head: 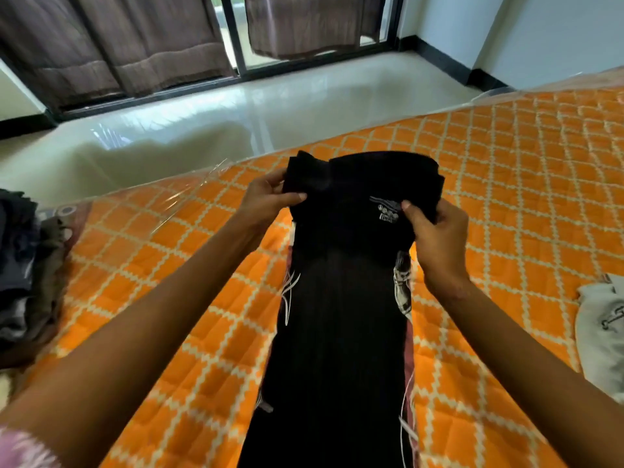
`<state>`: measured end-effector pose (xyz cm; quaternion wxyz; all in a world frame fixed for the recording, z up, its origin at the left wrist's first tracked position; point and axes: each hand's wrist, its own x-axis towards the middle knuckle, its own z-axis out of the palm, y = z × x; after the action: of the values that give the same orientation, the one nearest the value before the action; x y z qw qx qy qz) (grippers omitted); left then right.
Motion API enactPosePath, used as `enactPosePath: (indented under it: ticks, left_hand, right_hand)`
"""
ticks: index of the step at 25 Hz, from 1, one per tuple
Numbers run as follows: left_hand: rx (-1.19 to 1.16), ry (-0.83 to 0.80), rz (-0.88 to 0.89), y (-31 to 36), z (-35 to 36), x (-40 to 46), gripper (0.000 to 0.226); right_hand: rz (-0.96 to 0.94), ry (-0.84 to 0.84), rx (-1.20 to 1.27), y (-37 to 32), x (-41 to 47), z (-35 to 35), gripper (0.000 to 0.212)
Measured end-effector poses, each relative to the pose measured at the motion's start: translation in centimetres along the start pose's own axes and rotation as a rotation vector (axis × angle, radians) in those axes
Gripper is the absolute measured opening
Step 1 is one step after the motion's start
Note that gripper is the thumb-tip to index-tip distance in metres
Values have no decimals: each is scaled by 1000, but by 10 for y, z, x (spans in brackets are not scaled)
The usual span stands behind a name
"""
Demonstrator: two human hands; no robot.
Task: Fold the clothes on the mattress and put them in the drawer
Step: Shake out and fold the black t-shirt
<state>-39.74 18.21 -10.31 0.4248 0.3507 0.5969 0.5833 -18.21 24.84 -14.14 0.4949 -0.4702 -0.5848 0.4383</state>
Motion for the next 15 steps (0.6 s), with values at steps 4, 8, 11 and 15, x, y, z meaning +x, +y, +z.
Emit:
enactPosePath:
  ticks: [4,8,11,15]
  left_hand:
    - [1016,-76,382,-62,-41,-102,59]
    - [1600,-193,818,-104,-42,-139,46]
    - [1583,-308,901,-80,-37,-143,31]
    - [1494,-234,704,-44,-46,-175,33]
  right_hand:
    - [-170,-452,-296,10,-102,-72,40]
    - [-669,-735,-987,55,-132,-90,77]
    - [-732,-660,-819,28,-137,-87,49]
    - [-709,-492,-674,-8,-160,-106,37]
